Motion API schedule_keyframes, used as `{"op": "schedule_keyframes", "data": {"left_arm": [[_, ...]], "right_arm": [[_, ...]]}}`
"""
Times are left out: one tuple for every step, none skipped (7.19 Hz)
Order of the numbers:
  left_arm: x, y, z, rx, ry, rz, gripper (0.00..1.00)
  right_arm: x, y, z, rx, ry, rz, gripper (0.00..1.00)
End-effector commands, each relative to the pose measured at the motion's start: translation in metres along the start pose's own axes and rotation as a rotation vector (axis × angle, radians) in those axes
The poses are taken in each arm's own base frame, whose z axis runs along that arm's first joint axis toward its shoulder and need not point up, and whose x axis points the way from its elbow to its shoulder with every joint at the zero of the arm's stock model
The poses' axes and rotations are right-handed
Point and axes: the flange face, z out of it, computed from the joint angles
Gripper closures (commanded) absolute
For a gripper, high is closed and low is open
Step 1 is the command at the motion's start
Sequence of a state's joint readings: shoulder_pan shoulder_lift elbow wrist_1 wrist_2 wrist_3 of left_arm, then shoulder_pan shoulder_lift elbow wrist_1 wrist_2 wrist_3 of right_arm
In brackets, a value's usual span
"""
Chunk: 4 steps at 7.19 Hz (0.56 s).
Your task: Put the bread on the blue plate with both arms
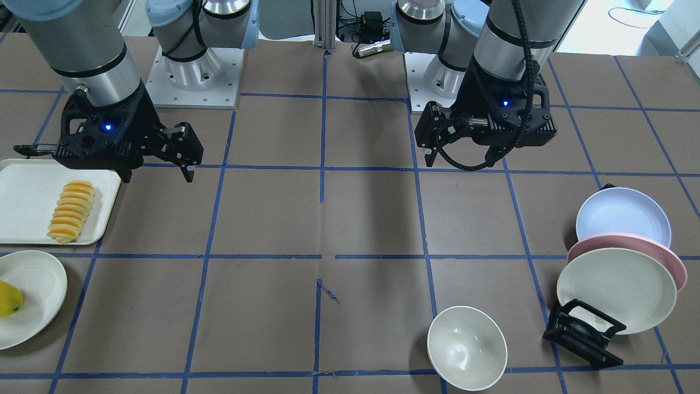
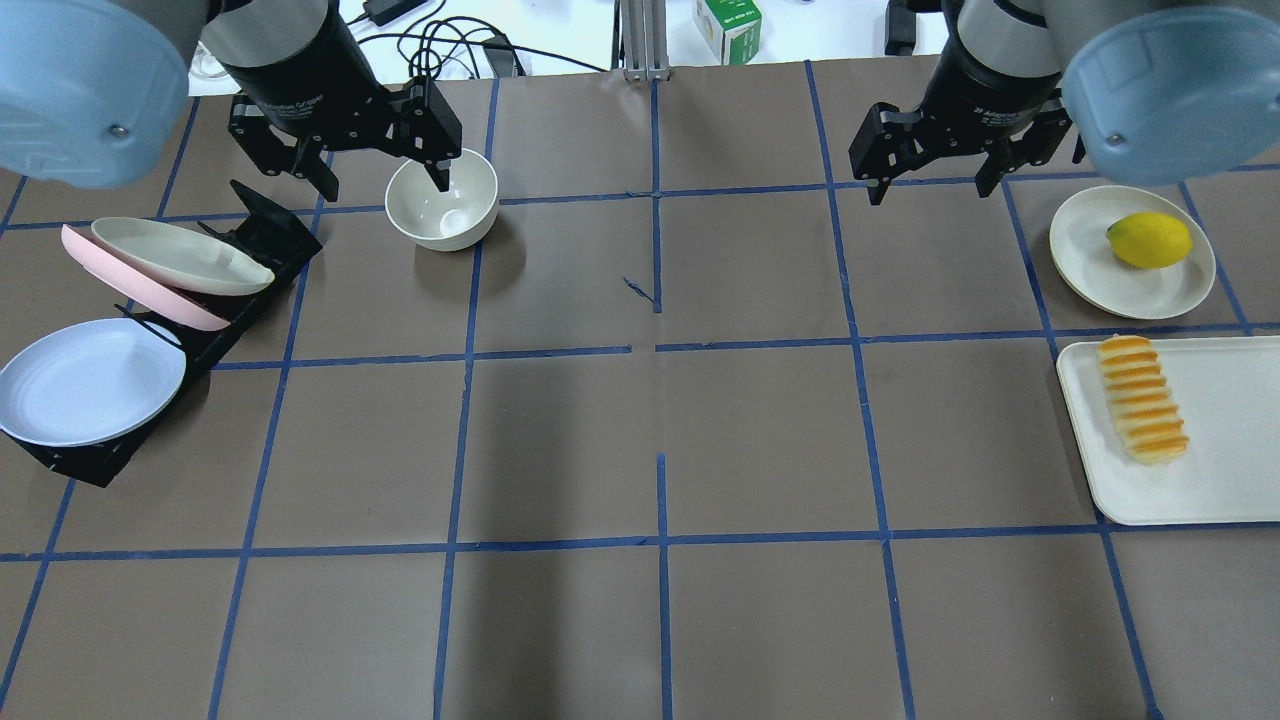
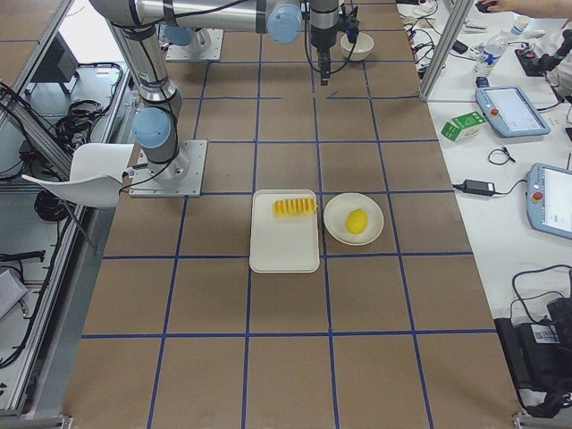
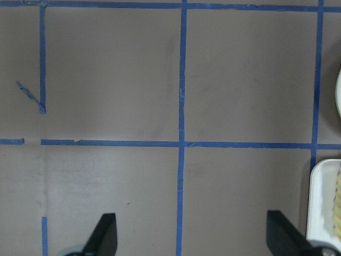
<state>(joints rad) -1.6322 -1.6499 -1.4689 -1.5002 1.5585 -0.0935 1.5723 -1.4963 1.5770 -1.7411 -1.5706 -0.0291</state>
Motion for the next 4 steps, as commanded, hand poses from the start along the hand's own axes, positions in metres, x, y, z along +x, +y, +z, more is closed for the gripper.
{"op": "schedule_keyframes", "data": {"left_arm": [[-0.0005, 0.0014, -0.0054, 0.013, -0.003, 0.003, 0.00], [-0.0066, 0.0013, -0.0089, 0.030, -0.055, 0.001, 0.00], [-0.0070, 0.0018, -0.0075, 0.028, -0.067, 0.003, 0.00], [-0.0067, 0.0014, -0.0061, 0.026, -0.064, 0.001, 0.00]], "right_arm": [[-0.0012, 0.0002, -0.0005, 0.001, -0.012, 0.000, 0.00], [-0.0009, 0.0001, 0.0010, -0.002, -0.009, 0.001, 0.00], [-0.0009, 0.0001, 0.0011, -0.002, -0.009, 0.002, 0.00], [-0.0009, 0.0001, 0.0011, -0.002, -0.009, 0.002, 0.00]]}}
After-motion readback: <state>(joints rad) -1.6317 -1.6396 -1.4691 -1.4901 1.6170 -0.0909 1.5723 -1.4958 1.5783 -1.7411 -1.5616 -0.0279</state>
